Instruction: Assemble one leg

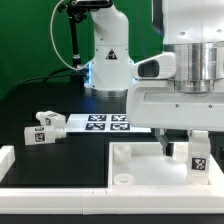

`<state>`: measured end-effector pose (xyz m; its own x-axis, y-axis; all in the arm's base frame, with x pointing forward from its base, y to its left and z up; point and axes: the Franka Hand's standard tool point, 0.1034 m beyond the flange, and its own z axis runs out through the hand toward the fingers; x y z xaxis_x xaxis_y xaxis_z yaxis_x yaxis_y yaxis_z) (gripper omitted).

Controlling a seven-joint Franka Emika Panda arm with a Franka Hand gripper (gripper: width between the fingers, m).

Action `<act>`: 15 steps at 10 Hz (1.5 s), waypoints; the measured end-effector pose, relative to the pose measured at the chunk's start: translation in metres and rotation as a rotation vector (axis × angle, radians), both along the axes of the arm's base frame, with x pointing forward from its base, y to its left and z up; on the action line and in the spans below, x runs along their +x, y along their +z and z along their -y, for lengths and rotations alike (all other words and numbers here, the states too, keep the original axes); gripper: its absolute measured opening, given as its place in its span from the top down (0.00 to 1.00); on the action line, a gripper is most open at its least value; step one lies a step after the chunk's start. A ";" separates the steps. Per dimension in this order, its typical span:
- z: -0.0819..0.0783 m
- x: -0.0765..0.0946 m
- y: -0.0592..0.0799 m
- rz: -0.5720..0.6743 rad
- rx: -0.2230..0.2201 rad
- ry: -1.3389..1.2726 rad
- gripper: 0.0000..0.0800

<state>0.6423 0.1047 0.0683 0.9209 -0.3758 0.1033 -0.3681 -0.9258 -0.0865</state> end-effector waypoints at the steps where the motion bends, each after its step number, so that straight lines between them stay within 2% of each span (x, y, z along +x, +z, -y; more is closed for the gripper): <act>1: 0.000 0.000 0.000 0.000 0.001 -0.004 0.19; 3: 0.000 0.000 0.000 -0.001 0.003 -0.027 0.53; 4: 0.000 0.000 0.000 -0.005 0.015 -0.106 0.65; 7: 0.000 0.000 0.000 -0.014 0.043 -0.318 0.64; 9: -0.002 -0.002 -0.001 -0.041 0.068 -0.586 0.64; 10: 0.000 -0.002 0.000 -0.085 0.088 -0.772 0.64; 13: 0.003 0.000 0.000 -0.179 0.197 -1.279 0.64; 15: 0.003 0.000 0.000 -0.195 0.215 -1.403 0.64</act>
Offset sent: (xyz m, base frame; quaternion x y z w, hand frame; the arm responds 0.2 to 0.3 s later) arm 0.0000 0.0000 0.0000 0.0000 0.0000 0.1296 0.9916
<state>0.6419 0.1020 0.0685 -0.2254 -0.9621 -0.1538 -0.9728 0.2308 -0.0179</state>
